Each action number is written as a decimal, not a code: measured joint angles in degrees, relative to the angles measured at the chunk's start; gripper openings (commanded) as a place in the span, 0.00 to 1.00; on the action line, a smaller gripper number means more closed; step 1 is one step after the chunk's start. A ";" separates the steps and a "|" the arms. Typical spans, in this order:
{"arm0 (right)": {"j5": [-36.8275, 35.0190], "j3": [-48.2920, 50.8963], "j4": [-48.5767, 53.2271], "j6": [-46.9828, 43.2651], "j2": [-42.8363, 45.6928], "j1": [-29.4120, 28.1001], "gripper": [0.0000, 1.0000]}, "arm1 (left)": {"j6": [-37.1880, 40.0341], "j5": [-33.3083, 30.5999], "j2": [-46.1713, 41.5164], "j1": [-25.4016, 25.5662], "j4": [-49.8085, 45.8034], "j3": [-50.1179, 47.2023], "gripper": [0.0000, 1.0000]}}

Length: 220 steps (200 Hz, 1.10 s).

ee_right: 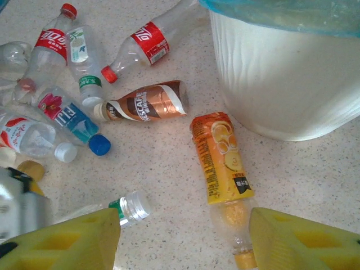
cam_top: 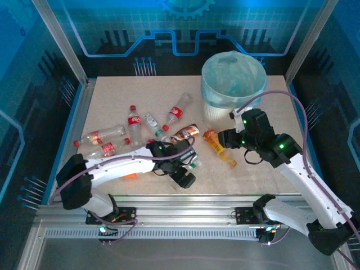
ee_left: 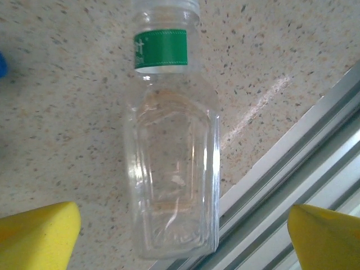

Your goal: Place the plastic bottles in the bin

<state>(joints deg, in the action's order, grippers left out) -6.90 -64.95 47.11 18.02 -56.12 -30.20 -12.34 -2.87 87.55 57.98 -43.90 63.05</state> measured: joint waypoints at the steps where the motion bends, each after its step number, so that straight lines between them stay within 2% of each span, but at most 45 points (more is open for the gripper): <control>1: 0.02 -0.02 0.00 0.00 0.00 0.00 0.64 | -0.04 0.00 0.22 0.04 0.09 0.00 0.96; 52: 1.38 0.42 -0.09 0.48 0.42 0.07 0.65 | -1.29 -1.64 8.17 1.09 0.96 0.44 0.93; 123: 2.67 0.74 -0.63 0.90 0.42 0.26 0.65 | -1.42 -2.40 11.30 1.09 2.27 0.44 0.66; 156: 2.91 0.94 -0.72 1.09 0.42 0.26 0.65 | -1.29 -2.51 11.15 1.09 2.23 0.44 0.63; 187: 3.34 0.70 -0.85 1.31 0.39 0.26 0.64 | -1.25 -4.68 7.06 1.07 2.23 0.44 0.61; 220: 8.15 -1.49 -3.19 2.19 0.35 0.26 0.64 | -0.02 -8.55 -5.33 1.07 4.98 0.07 0.58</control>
<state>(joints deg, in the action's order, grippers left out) 1.26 -66.43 43.92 20.21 -55.77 -29.93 -12.36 -11.42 82.21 59.05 -38.92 63.11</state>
